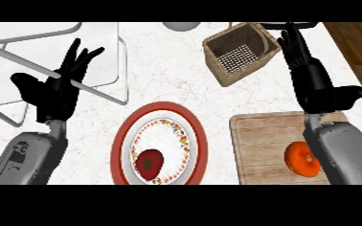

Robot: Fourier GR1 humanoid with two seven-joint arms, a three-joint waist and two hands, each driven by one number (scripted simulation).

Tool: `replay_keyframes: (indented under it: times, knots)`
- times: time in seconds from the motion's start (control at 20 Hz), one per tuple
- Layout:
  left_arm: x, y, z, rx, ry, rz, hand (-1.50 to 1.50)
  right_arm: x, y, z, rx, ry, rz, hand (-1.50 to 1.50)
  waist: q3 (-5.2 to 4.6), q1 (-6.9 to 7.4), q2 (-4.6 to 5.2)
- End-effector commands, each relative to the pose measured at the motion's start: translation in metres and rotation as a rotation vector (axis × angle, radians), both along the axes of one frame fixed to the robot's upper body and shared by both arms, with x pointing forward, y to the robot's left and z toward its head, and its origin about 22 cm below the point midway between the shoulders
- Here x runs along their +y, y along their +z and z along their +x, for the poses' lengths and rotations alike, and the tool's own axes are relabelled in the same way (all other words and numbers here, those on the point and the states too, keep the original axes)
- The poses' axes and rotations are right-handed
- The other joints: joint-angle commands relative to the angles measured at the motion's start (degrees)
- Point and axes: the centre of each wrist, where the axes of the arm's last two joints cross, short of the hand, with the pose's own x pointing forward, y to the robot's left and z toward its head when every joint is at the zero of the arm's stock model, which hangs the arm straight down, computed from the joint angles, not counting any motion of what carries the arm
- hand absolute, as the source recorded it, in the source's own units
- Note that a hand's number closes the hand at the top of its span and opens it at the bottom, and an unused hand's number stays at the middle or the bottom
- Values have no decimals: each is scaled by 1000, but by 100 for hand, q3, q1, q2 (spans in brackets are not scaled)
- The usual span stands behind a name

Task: Pick the squash from the cutting board and place it in the basket

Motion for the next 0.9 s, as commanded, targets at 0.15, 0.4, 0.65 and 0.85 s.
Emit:
replay_keyframes:
  times: [0.15, 0.4, 0.65, 0.85]
  knots:
    - [34, -21, -5, 68, 50, 50, 0, -59, 26, 1, -136, 239, 198, 150, 112, 228, 19]
    - [40, -56, -19, 148, 15, 21, 0, -38, 46, -17, -257, 674, -226, -150, 98, 314, 19]
    - [60, -56, -20, 181, 55, 20, 0, -16, 2, -60, -357, 641, -187, -150, 84, 74, -44]
    - [72, -59, -26, 201, 70, 13, 0, -16, 25, -76, -306, 577, -273, -150, 57, 34, -80]
